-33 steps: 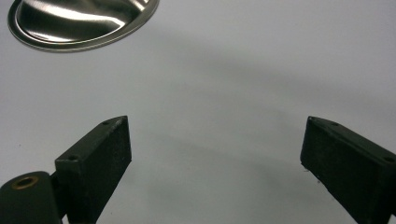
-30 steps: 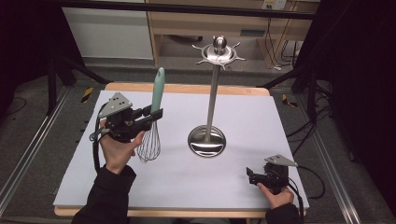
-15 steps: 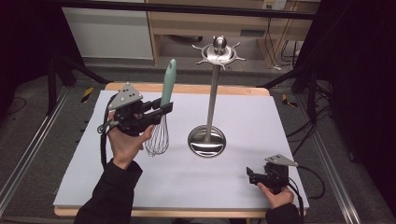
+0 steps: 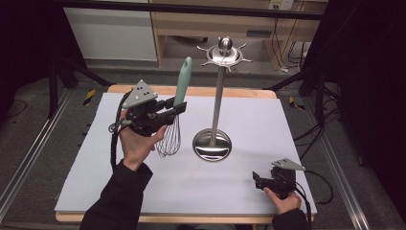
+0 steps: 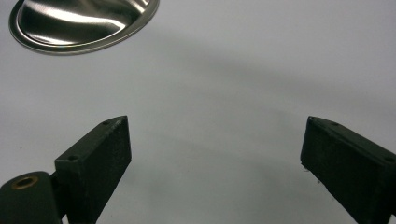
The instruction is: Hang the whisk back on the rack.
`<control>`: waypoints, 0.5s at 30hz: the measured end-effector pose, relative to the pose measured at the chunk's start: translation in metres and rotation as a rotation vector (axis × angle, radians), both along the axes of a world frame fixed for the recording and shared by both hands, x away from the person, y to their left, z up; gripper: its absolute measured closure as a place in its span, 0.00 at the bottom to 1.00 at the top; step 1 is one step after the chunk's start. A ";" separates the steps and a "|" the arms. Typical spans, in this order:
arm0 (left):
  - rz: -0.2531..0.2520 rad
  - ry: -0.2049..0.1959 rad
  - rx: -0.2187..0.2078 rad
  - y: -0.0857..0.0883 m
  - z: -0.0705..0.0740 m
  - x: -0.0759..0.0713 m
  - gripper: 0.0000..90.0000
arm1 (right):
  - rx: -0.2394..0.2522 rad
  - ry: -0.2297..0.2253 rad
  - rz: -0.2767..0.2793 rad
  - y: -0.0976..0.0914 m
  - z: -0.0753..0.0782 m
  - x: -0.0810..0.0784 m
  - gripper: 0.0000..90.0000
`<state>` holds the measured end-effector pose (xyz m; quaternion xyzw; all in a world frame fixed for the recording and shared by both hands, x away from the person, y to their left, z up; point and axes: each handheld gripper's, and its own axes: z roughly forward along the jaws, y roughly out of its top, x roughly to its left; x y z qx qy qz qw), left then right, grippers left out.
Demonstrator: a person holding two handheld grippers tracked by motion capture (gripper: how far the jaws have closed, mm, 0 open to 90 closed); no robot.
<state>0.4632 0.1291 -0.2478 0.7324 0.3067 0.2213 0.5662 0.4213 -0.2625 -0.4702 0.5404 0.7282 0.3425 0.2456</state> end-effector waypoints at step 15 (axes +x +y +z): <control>-0.008 0.012 0.029 -0.017 0.000 0.007 0.77 | 0.000 0.000 0.000 -0.001 0.000 0.000 0.10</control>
